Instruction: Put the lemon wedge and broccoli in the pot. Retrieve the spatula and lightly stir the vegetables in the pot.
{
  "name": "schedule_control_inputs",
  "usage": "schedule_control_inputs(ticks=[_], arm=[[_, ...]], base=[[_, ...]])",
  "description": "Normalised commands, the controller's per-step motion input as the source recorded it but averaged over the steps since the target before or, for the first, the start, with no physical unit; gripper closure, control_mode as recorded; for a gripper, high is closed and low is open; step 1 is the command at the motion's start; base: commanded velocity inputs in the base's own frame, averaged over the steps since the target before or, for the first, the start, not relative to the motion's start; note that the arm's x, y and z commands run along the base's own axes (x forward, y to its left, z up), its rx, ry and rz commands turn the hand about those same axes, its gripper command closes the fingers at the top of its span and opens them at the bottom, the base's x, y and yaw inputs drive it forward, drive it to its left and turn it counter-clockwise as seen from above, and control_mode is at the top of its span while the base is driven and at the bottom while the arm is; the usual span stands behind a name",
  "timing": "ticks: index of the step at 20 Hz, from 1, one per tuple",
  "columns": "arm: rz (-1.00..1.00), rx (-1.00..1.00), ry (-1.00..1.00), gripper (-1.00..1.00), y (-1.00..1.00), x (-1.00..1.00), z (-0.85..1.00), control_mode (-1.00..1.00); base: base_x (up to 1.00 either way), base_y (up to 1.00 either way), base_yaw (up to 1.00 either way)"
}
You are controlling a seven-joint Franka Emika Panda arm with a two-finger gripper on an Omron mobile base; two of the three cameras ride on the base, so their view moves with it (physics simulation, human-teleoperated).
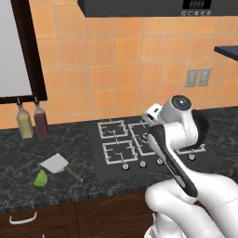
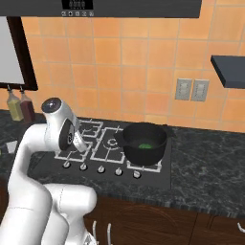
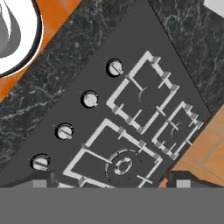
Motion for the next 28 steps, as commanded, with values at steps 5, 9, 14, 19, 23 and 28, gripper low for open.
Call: schedule_control_inputs(ticks=[5, 9, 14, 19, 23, 28], arm=[[0.45, 0.02, 0.27, -1.0, 1.0, -0.28, -0.32, -1.0], [0.29, -0.01, 0.18, -1.0, 1.0, 0.05, -0.01, -1.0], [0.05, -0.1, 0.17, -1.0, 1.0, 0.12, 0.01, -1.0], [0.0, -0.17, 0.19, -1.0, 1.0, 0.02, 0.02, -1.0], [0.02, -0.1, 0.19, -1.0, 1.0, 0.01, 0.0, -1.0], [0.09, -0.02, 0.13, -1.0, 1.0, 0.0, -0.17, -1.0]], base=[[0.0, 0.0, 0.0], [0.0, 0.0, 0.0], [0.0, 0.0, 0.0], [0.0, 0.0, 0.0], [0.0, 0.0, 0.0], [0.0, 0.0, 0.0]])
